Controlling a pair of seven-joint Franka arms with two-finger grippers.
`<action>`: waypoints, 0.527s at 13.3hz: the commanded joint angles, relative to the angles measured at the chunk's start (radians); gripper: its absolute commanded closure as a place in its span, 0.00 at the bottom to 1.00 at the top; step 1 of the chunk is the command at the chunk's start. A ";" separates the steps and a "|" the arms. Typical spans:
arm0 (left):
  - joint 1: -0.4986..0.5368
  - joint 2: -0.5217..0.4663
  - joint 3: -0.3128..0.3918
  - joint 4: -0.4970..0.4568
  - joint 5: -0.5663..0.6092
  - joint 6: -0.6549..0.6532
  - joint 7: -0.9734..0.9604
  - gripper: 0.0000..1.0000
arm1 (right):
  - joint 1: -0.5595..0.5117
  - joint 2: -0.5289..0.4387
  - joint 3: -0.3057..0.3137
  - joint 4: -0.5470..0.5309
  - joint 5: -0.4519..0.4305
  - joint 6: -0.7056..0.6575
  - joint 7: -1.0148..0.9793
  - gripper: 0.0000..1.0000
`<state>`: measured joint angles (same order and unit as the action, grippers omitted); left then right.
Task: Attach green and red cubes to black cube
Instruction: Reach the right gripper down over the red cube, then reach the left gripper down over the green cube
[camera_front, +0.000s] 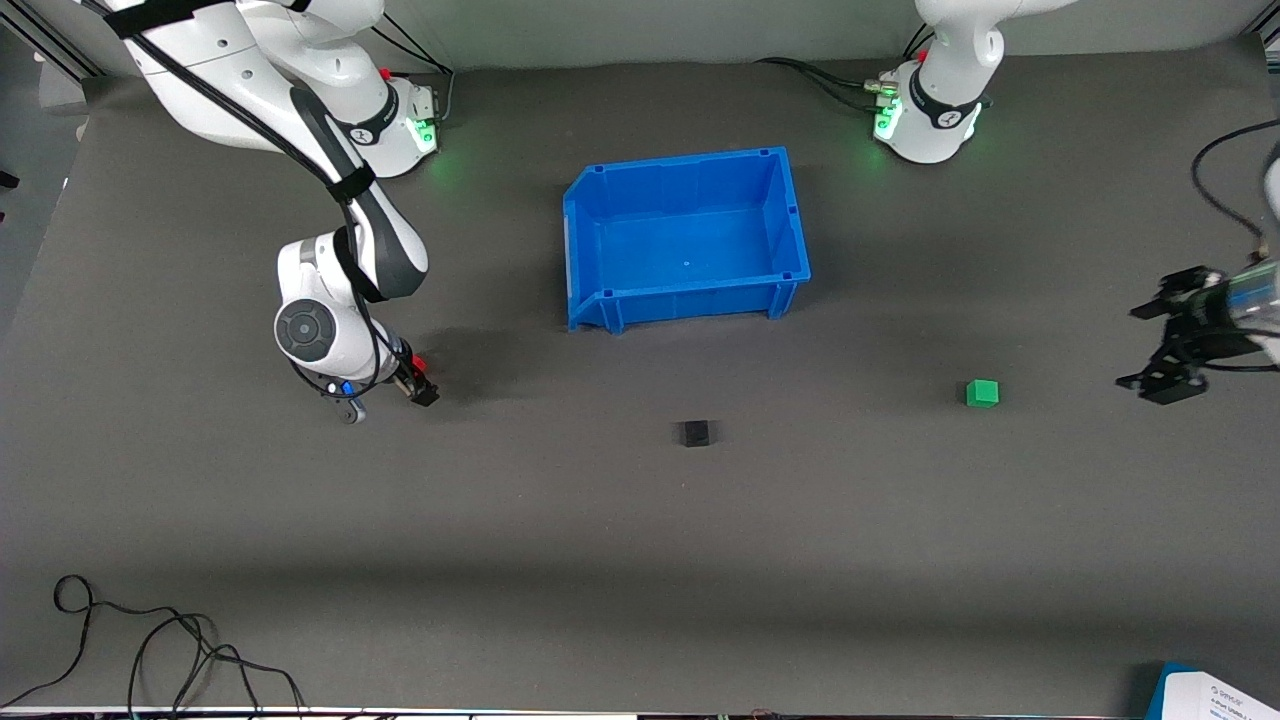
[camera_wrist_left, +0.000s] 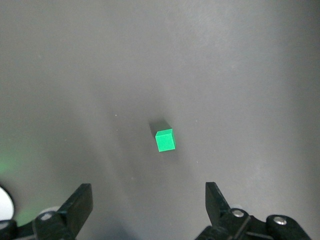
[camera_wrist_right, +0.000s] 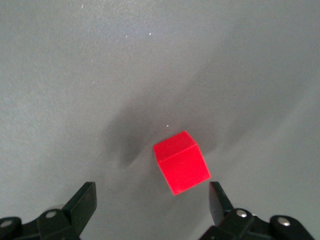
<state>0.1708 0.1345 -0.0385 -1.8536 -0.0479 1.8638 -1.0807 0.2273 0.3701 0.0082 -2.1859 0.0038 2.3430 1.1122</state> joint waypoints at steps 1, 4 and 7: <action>-0.005 -0.030 0.002 -0.140 -0.010 0.136 -0.030 0.00 | 0.004 -0.016 -0.017 -0.017 -0.014 0.007 -0.104 0.01; 0.003 -0.020 0.002 -0.194 -0.018 0.205 -0.036 0.00 | -0.003 -0.011 -0.034 -0.031 -0.048 0.009 -0.158 0.01; 0.001 0.019 0.002 -0.208 -0.058 0.282 -0.197 0.00 | -0.002 0.019 -0.039 -0.029 -0.053 0.015 -0.164 0.10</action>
<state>0.1721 0.1429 -0.0353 -2.0407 -0.0905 2.0925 -1.1867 0.2246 0.3764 -0.0260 -2.2112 -0.0247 2.3414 0.9647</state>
